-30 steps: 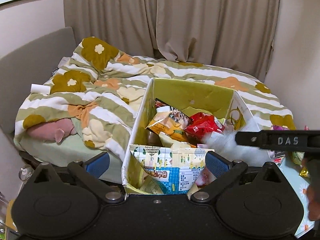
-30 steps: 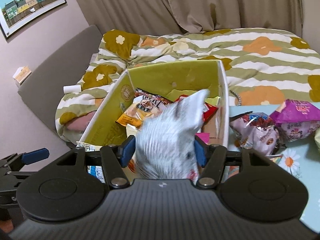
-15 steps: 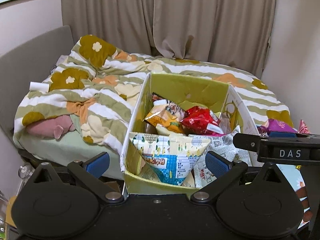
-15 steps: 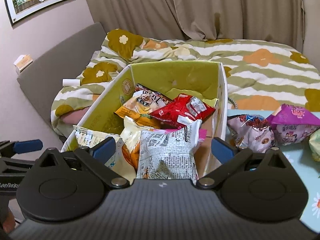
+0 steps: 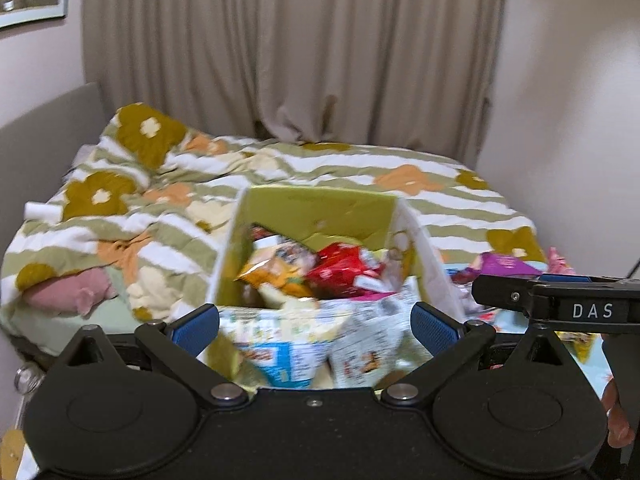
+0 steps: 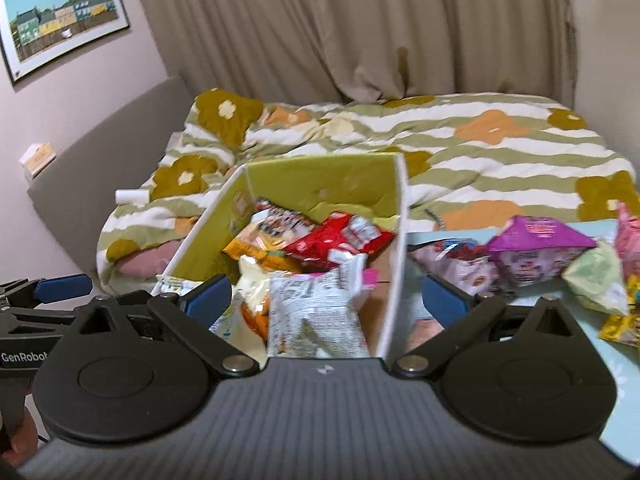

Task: Organize snacks
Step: 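Move both tools back over the remaining snack bags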

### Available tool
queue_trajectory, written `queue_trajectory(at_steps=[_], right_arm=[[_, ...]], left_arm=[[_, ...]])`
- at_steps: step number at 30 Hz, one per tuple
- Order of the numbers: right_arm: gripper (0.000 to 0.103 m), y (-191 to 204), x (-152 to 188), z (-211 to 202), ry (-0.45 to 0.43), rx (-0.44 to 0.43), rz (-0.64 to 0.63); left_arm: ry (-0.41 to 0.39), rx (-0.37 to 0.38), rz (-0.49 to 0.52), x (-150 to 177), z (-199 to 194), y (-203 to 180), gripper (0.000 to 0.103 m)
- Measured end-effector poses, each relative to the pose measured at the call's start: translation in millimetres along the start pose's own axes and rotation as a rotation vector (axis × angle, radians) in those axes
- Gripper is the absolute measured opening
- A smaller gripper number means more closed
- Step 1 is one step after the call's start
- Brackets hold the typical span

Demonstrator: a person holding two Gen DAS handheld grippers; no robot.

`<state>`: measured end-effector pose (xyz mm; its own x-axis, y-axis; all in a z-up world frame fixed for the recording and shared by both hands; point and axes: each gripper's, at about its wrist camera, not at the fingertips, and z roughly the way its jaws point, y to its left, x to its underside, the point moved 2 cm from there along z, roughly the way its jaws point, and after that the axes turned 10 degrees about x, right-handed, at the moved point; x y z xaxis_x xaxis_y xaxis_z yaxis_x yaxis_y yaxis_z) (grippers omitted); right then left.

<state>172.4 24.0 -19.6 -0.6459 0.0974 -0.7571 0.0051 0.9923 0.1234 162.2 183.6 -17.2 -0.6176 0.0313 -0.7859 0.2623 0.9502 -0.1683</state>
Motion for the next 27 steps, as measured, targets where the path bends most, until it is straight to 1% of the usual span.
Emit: queue_trajectory(at_steps=[7, 13, 19, 27], right_arm=[[0.103, -48, -2, -25, -0.039, 0.051, 0.051], [0.103, -110, -4, -39, -0.065, 0.097, 0.060], [0.103, -178, -9, -36, -0.046, 0.130, 0.032], [0.103, -272, -12, -15, 0.013, 0.123, -0.011]], left_arm=[[-0.006, 0.053, 0.049, -5, 6, -39, 0.103], [-0.006, 0.078, 0.074, -8, 24, -91, 0.103], [0.017, 0.099, 0.063, -14, 61, -154, 0.103], [0.039, 0.091, 0.063, -20, 114, -229, 0.103]])
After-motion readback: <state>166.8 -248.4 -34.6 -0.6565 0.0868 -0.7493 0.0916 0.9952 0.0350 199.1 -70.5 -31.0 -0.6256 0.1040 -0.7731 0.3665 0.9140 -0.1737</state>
